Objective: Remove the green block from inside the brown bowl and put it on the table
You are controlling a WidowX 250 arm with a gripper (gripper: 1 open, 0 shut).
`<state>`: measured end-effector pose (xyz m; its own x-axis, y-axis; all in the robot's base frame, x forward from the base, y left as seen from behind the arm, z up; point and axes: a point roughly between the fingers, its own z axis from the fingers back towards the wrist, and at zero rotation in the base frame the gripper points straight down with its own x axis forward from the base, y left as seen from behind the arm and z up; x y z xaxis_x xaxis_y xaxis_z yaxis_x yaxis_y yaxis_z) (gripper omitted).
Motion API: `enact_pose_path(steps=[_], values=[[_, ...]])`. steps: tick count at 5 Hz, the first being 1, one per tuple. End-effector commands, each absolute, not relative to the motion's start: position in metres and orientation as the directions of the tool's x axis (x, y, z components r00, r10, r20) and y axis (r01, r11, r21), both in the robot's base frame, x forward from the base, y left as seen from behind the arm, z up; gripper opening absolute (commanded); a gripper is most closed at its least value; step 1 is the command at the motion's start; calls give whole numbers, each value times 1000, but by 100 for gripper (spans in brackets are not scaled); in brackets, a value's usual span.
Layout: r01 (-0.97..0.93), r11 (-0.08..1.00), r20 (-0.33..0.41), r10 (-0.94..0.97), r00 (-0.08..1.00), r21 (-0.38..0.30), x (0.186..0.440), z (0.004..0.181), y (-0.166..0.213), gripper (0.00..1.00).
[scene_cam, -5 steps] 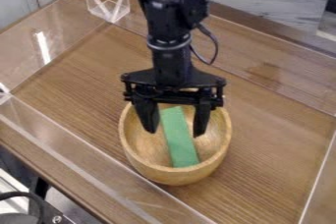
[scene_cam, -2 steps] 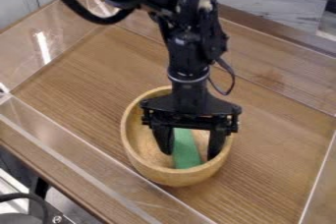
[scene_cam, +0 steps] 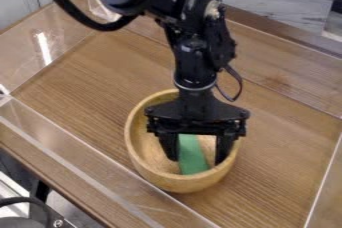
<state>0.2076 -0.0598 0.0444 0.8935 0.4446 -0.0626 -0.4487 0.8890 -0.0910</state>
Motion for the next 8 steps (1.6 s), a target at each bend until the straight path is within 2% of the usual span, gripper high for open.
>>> enact_pose_path(steps=[1, 4, 6, 8], values=[[-413, 904, -51, 410, 911, -110, 204, 43, -62, 100], [-295, 948, -46, 292, 955, -119, 197, 37, -69, 100], [-303, 945, -39, 301, 953, -123, 194, 39, -76, 100], [-264, 956, -29, 262, 965, -125, 210, 41, -67, 100]])
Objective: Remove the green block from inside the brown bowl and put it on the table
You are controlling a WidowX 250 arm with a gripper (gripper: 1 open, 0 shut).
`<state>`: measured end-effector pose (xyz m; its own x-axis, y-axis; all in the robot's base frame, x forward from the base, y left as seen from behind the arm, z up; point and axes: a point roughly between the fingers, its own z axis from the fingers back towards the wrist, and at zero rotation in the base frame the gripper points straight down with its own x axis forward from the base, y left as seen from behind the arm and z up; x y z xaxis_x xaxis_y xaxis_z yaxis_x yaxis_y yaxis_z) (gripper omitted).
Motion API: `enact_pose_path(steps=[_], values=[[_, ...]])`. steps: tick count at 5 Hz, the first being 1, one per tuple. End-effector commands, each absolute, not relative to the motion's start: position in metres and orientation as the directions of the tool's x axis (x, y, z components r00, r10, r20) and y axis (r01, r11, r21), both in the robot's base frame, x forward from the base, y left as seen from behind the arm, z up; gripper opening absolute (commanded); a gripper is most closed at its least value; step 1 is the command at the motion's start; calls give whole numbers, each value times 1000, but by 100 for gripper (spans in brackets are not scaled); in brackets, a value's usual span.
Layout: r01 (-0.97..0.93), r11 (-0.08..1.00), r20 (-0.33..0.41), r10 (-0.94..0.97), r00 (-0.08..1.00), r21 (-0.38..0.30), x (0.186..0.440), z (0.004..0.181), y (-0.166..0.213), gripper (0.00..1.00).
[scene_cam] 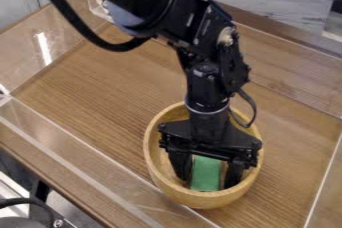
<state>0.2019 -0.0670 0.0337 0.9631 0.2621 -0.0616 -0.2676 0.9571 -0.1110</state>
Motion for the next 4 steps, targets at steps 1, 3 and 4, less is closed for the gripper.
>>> enact_pose_path(steps=[1, 3, 4], values=[[-259, 957, -25, 258, 966, -126, 214, 46, -63, 100], [-334, 934, -18, 335, 942, -130, 219, 47, -57, 100], [-410, 903, -15, 412, 911, -131, 220, 43, -55, 100]])
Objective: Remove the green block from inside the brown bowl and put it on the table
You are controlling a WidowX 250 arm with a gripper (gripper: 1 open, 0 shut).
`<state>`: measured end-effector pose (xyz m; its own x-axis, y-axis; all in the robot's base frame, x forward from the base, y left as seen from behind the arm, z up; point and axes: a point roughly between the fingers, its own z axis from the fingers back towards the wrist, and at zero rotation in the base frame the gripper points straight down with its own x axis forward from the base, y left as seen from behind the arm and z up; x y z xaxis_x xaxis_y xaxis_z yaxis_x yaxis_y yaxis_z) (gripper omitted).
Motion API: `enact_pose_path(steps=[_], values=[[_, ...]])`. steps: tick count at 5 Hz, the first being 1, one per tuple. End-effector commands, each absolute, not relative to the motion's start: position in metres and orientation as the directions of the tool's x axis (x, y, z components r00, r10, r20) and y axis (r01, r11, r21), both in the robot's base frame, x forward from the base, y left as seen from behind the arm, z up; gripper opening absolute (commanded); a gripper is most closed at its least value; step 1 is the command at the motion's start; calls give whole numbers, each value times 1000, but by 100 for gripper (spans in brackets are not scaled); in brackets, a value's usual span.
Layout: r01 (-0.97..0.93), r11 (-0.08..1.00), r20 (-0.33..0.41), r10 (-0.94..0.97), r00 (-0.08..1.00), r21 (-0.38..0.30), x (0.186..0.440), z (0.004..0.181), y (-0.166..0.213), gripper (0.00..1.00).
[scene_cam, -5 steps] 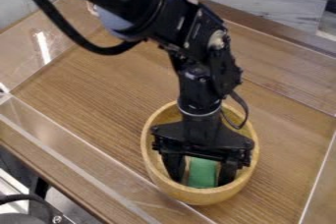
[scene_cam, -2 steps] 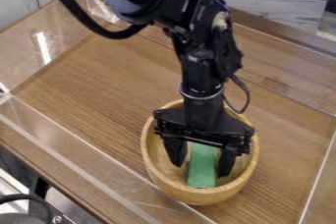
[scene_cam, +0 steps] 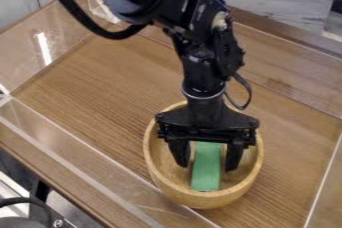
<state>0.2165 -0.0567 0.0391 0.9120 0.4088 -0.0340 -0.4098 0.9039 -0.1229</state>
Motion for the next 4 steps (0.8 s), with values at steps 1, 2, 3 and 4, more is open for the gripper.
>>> enact_pose_path(steps=[1, 2, 3, 4], values=[[-459, 878, -15, 461, 887, -133, 215, 35, -50, 0], [-482, 867, -21, 483, 875, -128, 216, 50, -48, 0], [-504, 855, -26, 505, 863, -122, 216, 66, -45, 0], [-499, 858, -26, 500, 866, -125, 210, 80, -38, 0]])
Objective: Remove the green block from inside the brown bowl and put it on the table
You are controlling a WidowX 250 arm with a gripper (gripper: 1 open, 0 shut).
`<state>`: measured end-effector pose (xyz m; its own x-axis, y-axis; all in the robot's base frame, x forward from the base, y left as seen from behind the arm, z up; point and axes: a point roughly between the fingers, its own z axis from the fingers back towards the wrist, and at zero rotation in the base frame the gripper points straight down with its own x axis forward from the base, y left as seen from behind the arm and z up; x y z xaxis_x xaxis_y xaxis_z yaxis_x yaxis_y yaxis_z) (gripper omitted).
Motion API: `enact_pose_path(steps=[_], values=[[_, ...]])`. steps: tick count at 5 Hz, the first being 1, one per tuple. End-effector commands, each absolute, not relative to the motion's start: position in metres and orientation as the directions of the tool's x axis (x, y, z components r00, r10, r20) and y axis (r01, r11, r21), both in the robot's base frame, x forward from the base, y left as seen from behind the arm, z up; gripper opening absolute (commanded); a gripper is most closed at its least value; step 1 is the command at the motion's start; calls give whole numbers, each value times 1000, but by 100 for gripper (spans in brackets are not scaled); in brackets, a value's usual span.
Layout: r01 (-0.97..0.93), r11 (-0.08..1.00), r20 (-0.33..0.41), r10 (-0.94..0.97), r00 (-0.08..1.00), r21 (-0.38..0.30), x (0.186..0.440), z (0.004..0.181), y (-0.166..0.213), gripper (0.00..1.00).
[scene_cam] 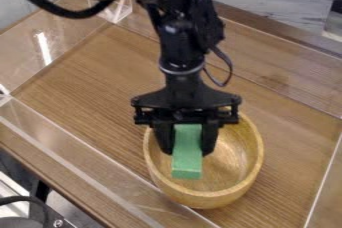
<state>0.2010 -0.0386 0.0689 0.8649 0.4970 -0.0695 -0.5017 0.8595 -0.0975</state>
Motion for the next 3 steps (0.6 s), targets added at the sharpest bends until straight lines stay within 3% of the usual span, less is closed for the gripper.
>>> enact_pose_path(steps=[1, 3], values=[[-495, 860, -25, 496, 868, -126, 203, 85, -32, 0], [-509, 850, -29, 510, 860, -135, 201, 98, -26, 0]])
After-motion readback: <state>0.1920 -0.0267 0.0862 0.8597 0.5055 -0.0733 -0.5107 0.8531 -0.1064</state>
